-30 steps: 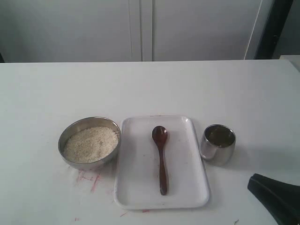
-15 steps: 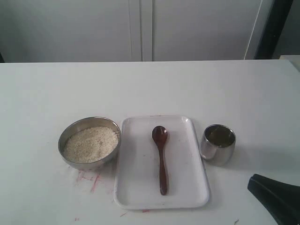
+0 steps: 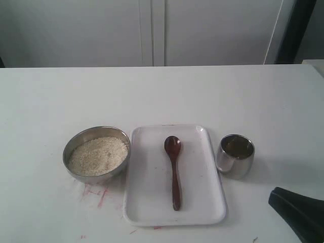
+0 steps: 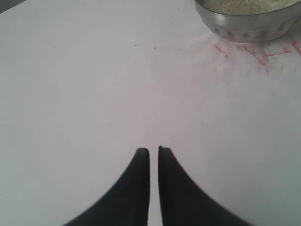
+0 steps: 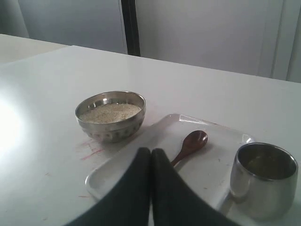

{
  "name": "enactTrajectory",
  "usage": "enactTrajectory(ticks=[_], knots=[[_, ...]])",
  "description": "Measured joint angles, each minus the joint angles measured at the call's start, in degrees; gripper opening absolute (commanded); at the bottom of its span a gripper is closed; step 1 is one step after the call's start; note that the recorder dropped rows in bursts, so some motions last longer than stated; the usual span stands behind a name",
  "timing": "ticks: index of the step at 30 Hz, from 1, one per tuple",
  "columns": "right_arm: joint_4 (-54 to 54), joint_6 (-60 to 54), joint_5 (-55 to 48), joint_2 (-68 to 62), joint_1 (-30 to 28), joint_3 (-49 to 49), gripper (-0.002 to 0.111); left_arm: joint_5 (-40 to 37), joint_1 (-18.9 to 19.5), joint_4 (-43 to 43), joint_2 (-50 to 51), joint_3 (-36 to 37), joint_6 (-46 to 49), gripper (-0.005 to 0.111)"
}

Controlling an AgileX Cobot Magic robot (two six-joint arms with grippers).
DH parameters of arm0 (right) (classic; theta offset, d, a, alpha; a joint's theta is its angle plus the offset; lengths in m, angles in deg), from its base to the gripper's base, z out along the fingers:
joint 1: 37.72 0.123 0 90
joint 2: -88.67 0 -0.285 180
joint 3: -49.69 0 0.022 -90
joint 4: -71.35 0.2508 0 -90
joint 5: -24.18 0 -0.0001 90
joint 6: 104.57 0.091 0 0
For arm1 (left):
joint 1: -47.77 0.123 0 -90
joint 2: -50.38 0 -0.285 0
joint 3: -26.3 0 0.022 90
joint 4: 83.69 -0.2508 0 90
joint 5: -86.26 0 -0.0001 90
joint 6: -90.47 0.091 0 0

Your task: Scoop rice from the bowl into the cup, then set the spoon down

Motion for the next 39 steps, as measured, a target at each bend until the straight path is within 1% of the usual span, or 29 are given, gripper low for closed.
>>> enactTrajectory(ticks=[11,17,25,30,39], knots=[[0.0,0.0,-0.11,7.29,-5.79,0.0,0.0,0.0,0.0,0.0,0.0,0.0,0.0,0.014],[0.0,0.0,-0.85,8.75,-11.12,0.0,0.0,0.0,0.0,0.0,0.0,0.0,0.0,0.014],[0.0,0.46,-7.11,12.6,-20.49,0.0,0.0,0.0,0.0,0.0,0.0,0.0,0.0,0.014],[0.0,1.06,-10.61,12.7,-24.74,0.0,0.0,0.0,0.0,0.0,0.0,0.0,0.0,0.014],[0.0,1.49,-11.26,12.7,-31.89,0.0,0.0,0.0,0.0,0.0,0.0,0.0,0.0,0.014]])
